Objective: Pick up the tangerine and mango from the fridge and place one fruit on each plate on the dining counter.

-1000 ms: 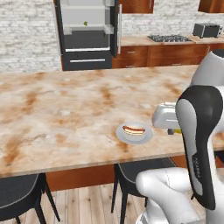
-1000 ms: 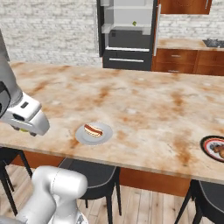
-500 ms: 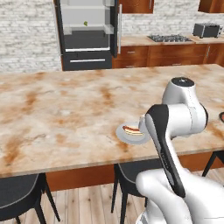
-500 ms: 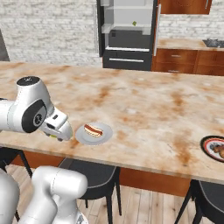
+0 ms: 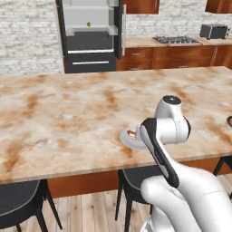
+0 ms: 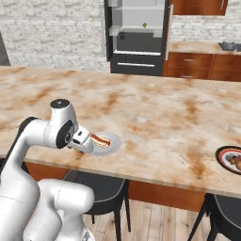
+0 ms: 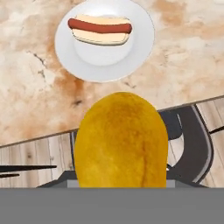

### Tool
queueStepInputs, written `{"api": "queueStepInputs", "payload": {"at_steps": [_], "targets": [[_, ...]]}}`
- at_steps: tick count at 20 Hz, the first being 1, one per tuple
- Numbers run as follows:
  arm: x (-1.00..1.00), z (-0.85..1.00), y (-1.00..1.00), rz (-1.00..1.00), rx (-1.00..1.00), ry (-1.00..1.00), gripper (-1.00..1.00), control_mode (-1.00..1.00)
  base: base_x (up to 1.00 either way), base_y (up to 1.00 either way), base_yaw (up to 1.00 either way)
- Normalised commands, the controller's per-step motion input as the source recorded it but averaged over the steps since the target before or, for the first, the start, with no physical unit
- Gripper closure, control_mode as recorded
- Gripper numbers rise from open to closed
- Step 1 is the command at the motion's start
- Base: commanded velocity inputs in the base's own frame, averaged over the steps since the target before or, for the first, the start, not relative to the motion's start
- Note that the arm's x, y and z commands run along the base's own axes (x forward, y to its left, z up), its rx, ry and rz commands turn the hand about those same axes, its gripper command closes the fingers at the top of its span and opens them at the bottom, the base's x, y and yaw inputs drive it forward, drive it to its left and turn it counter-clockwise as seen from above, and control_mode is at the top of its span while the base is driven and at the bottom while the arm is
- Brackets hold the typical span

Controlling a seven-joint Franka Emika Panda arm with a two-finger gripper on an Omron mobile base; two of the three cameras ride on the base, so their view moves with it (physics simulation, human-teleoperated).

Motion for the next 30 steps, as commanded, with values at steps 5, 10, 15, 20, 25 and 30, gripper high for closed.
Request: {"api": "queueStepInputs", "payload": {"at_steps": [5,10,15,20,25,30], "targets": [[0.76,0.02,-0.05,0.06,0.0,0.02,1.0,-1.0,0.0,0.0,0.0],[0.41,-0.42,-0.01,0.0,0.0,0.01,1.0,-1.0,0.0,0.0,0.0],[0.21,-0.85,0.12,0.0,0.0,0.03,1.0,-1.0,0.0,0.0,0.0],[0.29,-0.18,0.0,0.0,0.0,0.02,1.0,-1.0,0.0,0.0,0.0],[0.77,-0.02,0.0,-0.02,0.0,0.04,1.0,-1.0,0.0,0.0,0.0],[0.18,-0.05,0.0,0.0,0.0,0.01,1.0,-1.0,0.0,0.0,0.0]]}}
